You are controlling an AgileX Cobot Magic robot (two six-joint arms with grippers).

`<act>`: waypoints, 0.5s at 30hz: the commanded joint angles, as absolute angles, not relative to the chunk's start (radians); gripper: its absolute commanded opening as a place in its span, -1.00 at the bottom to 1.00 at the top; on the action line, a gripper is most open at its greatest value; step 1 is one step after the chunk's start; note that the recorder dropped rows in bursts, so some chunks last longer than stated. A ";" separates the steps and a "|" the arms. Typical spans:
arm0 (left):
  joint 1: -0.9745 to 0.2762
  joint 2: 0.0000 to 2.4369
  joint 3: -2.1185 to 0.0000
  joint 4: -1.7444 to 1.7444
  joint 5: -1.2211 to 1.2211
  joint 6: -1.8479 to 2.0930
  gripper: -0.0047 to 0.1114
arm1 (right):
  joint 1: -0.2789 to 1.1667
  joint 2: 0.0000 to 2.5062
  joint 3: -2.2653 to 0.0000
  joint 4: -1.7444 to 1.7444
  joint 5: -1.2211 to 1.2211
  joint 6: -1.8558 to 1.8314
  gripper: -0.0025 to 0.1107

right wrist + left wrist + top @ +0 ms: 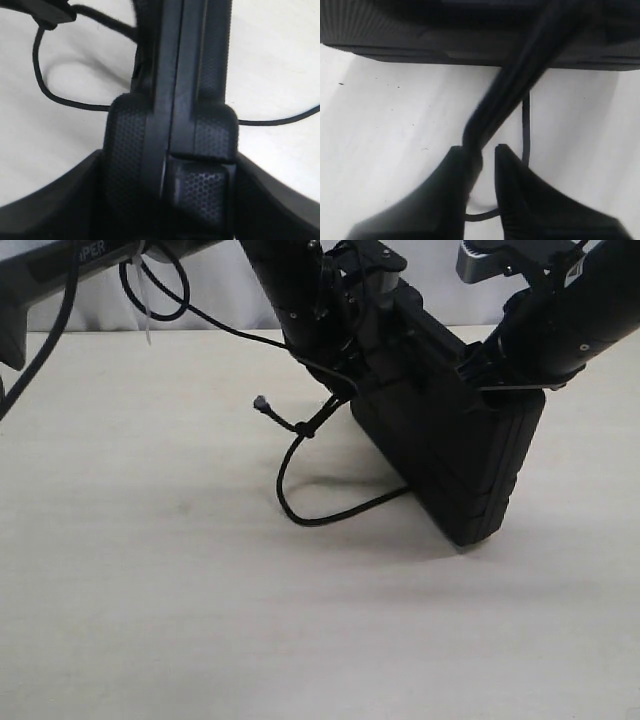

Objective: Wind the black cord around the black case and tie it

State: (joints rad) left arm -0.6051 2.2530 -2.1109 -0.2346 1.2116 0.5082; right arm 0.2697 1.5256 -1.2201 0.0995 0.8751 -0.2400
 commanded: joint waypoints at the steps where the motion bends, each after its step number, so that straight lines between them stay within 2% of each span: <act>1: -0.606 2.244 -2.119 -0.309 1.187 0.592 -0.50 | 0.269 1.528 -1.216 0.124 0.865 -0.250 -0.88; 5: -0.606 2.246 -2.119 -0.293 1.196 0.613 -0.49 | 0.269 1.528 -1.216 0.124 0.865 -0.250 -0.88; 12: -0.584 2.256 -2.068 -0.106 1.221 0.593 -0.01 | 0.269 1.528 -1.216 0.124 0.867 -0.250 -0.88; 15: -0.563 2.258 -1.975 -0.148 1.187 0.681 0.01 | 0.269 1.528 -1.216 0.124 0.867 -0.250 -0.88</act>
State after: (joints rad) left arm -0.5806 2.2530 -2.0456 -0.1273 1.2180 0.6132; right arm 0.2697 1.5256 -1.2201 0.0995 0.8731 -0.2397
